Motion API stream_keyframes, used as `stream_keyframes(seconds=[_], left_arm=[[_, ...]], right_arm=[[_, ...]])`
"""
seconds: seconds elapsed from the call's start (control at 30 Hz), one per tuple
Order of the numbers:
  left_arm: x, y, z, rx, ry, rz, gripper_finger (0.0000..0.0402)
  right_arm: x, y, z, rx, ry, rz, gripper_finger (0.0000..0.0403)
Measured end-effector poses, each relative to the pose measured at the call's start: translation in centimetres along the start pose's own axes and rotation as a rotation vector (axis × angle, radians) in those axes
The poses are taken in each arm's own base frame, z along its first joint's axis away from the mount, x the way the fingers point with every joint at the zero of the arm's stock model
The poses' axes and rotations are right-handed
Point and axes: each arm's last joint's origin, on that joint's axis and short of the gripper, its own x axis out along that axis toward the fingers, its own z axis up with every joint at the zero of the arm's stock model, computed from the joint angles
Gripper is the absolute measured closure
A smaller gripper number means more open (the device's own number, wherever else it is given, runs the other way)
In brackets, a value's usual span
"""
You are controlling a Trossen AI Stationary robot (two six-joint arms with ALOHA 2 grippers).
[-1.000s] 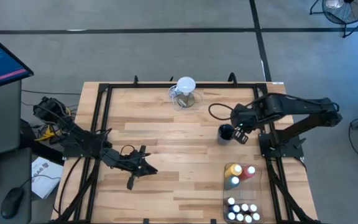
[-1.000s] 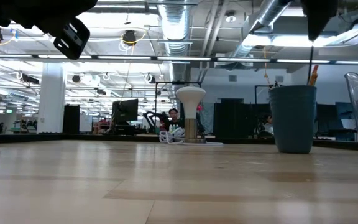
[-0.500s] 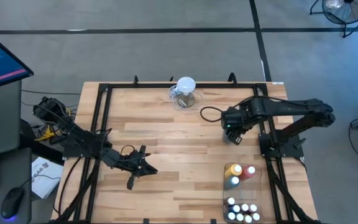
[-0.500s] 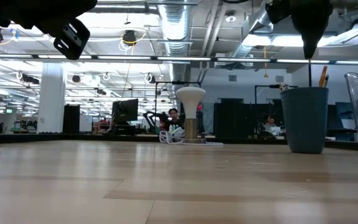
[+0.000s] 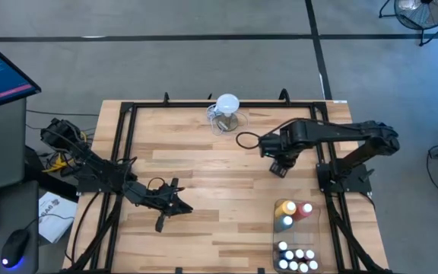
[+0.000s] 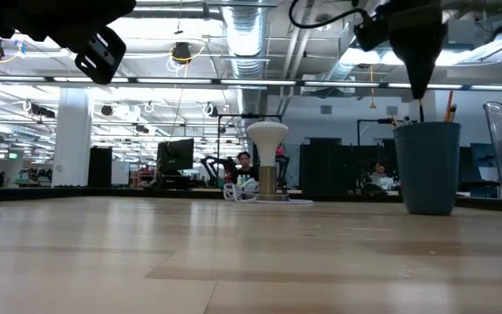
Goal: Pick & Place Paint Supplies
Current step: Put the black gold paintbrush into the blue cup
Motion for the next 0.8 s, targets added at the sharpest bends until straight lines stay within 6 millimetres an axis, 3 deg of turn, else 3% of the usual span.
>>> stream_keyframes(seconds=[0.57, 0.8], left_arm=[[0.00, 0.00, -0.02, 0.007, 0.002, 0.000, 0.0385], [0.00, 0.01, -0.05, 0.009, 0.005, 0.001, 0.0385]], right_arm=[[0.26, -0.56, 0.79, 0.025, 0.003, 0.055, 0.0401], [0.25, -0.53, 0.74, 0.046, 0.005, 0.054, 0.0344]])
